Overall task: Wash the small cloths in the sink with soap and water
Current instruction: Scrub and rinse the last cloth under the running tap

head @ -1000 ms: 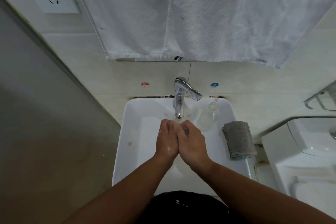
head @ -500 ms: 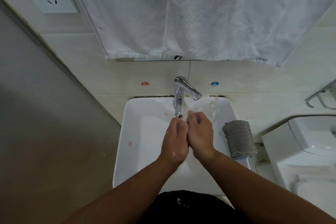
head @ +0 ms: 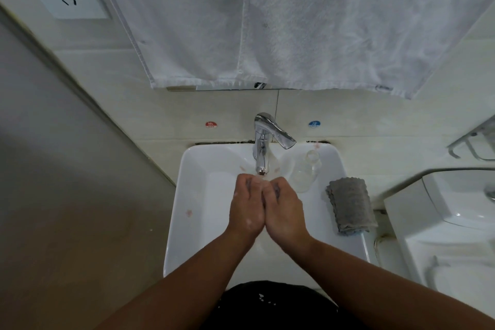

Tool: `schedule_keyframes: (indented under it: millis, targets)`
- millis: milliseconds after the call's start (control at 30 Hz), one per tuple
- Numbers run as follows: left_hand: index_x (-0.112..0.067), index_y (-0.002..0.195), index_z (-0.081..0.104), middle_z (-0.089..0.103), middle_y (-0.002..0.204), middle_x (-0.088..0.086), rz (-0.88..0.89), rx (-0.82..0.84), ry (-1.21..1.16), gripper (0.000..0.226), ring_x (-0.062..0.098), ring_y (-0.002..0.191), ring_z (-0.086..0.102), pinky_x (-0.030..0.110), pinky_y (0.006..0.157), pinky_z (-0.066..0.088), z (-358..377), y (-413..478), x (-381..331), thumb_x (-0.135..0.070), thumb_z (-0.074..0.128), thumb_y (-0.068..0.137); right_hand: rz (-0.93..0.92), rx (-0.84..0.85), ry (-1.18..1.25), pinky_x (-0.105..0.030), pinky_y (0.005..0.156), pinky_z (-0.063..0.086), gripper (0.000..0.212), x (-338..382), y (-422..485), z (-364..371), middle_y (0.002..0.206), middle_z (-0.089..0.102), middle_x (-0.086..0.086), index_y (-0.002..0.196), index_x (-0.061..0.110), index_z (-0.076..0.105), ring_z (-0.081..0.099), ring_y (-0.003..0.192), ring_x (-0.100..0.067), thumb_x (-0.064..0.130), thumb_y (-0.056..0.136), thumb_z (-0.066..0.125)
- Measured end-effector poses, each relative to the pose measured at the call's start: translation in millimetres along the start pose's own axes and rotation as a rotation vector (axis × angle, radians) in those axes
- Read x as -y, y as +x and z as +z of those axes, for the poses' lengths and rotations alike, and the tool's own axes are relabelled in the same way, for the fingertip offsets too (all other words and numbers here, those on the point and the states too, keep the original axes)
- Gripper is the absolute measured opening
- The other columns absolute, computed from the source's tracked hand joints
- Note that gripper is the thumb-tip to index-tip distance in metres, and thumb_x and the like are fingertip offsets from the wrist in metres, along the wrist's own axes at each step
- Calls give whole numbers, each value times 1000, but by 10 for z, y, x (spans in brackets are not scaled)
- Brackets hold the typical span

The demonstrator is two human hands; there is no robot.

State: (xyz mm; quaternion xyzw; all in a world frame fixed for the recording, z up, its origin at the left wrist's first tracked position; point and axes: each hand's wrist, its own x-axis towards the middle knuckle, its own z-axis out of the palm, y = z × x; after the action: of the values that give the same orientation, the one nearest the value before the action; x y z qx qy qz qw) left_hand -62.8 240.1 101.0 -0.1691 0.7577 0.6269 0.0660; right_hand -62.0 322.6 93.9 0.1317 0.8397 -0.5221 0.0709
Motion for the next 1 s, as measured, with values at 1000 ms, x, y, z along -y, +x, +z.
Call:
schedule_keyframes:
  millis: [1000]
  targets:
    - [-20, 90, 52, 63, 85, 2, -151, -36, 13, 21, 18, 75, 60, 41, 68, 52, 67, 2, 269, -35, 44, 103, 47, 43, -20, -22, 63, 45, 27, -134, 37, 28, 72, 62, 5, 84, 19, 56, 59, 68, -7, 38, 102, 50]
